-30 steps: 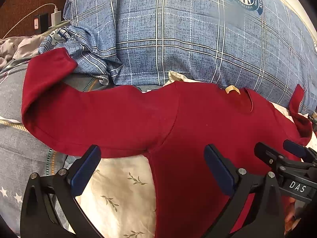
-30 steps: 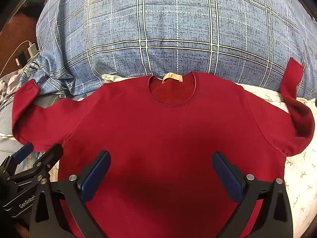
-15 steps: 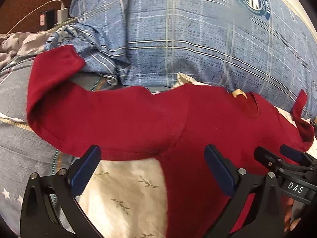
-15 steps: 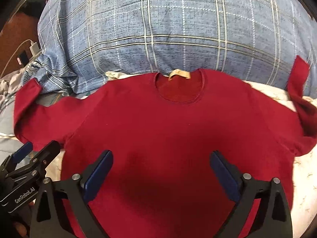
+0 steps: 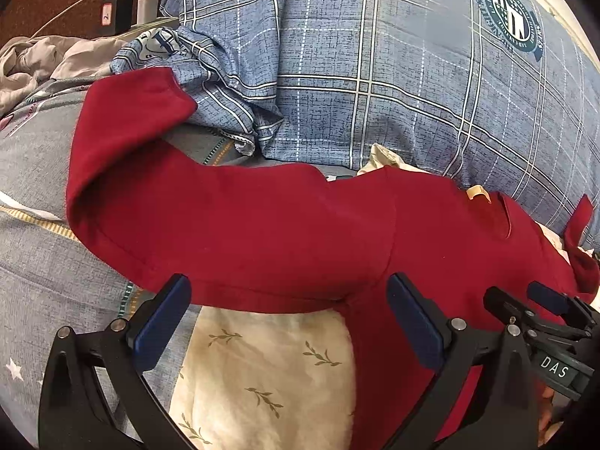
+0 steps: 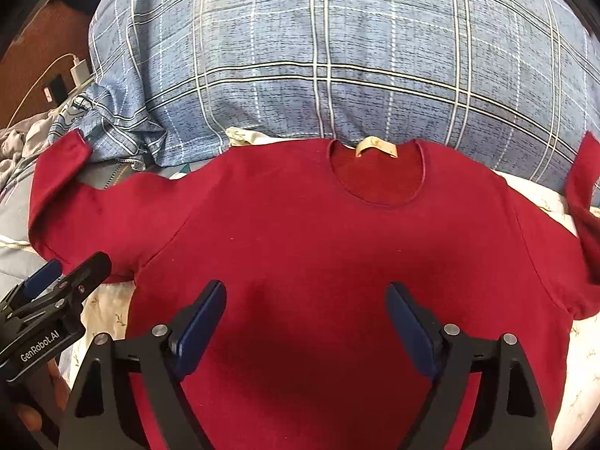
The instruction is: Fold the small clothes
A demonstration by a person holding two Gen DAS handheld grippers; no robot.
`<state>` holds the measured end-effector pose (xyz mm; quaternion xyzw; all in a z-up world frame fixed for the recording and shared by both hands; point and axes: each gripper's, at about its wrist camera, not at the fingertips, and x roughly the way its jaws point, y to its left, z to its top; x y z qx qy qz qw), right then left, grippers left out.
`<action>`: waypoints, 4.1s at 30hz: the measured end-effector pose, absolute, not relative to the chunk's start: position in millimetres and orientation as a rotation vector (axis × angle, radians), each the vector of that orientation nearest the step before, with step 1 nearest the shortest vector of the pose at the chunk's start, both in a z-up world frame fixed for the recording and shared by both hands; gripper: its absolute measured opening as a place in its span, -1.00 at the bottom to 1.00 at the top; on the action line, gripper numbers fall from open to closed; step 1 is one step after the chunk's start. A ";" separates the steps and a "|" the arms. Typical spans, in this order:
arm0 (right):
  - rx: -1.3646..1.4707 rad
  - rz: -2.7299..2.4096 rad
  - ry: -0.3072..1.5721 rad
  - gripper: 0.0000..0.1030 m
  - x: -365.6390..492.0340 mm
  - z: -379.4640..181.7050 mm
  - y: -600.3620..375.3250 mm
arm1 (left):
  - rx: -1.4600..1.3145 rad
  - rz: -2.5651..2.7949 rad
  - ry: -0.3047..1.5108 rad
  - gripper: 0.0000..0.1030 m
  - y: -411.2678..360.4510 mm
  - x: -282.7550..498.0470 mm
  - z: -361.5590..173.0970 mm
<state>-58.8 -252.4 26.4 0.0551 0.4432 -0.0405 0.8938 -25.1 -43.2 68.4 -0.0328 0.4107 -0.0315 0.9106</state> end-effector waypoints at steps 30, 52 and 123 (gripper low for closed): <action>0.404 0.787 1.094 0.30 166.4 26.1 -37.2 | -0.023 0.188 0.877 1.00 27.9 -14.8 56.2; 0.350 0.125 0.742 -0.88 -18.4 119.7 -340.6 | -0.139 -0.144 0.633 1.00 -15.5 -51.6 105.6; 0.124 -0.188 0.904 -0.31 -65.0 32.3 -385.7 | 0.017 -0.209 0.806 1.00 -96.8 -18.2 53.0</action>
